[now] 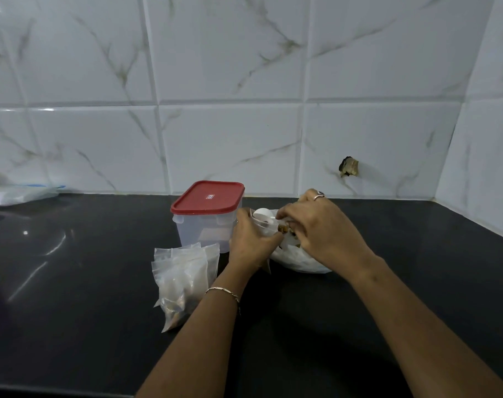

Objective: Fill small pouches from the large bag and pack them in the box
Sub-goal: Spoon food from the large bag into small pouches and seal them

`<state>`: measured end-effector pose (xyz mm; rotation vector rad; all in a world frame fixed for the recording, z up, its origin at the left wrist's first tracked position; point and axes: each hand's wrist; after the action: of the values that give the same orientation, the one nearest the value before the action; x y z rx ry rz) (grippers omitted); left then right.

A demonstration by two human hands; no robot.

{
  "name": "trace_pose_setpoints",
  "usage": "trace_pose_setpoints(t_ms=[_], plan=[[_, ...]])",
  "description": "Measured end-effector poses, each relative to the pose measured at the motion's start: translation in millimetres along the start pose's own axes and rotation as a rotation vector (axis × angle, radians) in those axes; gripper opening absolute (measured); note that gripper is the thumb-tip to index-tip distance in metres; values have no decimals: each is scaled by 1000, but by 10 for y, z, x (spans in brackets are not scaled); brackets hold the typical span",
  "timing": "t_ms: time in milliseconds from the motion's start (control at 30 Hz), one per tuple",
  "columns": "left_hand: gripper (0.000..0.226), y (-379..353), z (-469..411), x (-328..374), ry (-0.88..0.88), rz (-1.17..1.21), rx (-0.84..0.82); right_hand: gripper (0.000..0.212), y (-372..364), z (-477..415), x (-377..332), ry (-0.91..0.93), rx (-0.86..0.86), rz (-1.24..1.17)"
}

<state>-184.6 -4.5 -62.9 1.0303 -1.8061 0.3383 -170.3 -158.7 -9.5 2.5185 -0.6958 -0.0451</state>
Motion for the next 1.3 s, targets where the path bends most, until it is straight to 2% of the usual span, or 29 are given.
trace_pose_setpoints(t_ms=[233,300,467,600,767,833,933,1033,1133,1233,1300], plan=[[62,1,-6,11,36,46,-2,22,-24,44,44,49,109,34],[60,6,3,18,36,48,-6,20,-12,86,49,-84,133,-33],[56,40,35,32,29,58,-12,15,152,314,141,-612,300,-315],[62,102,139,94,48,68,-24,13,358,598,269,-833,331,-342],[58,169,256,157,43,92,-21,15,468,828,327,-899,194,-202],[63,188,302,174,34,108,-26,13,456,893,323,-887,115,-157],[78,201,407,205,27,126,-34,13,462,969,306,-806,4,-32],[80,218,510,240,-7,123,-61,33,433,980,246,-670,-13,145],[85,234,578,220,-10,126,-130,31,344,861,36,-660,85,14],[105,270,628,205,9,158,-203,28,252,713,-229,-740,61,-252],[110,283,620,140,24,186,-208,26,202,626,-319,-767,61,-339]])
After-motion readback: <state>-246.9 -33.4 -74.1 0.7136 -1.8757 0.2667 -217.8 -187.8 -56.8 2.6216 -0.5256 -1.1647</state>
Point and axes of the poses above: each hand's wrist, its own z-axis away from the middle knuckle, its own y-axis out of the back of the hand, x = y × z, and after that the axes turned 14 degrees about x, right-handed
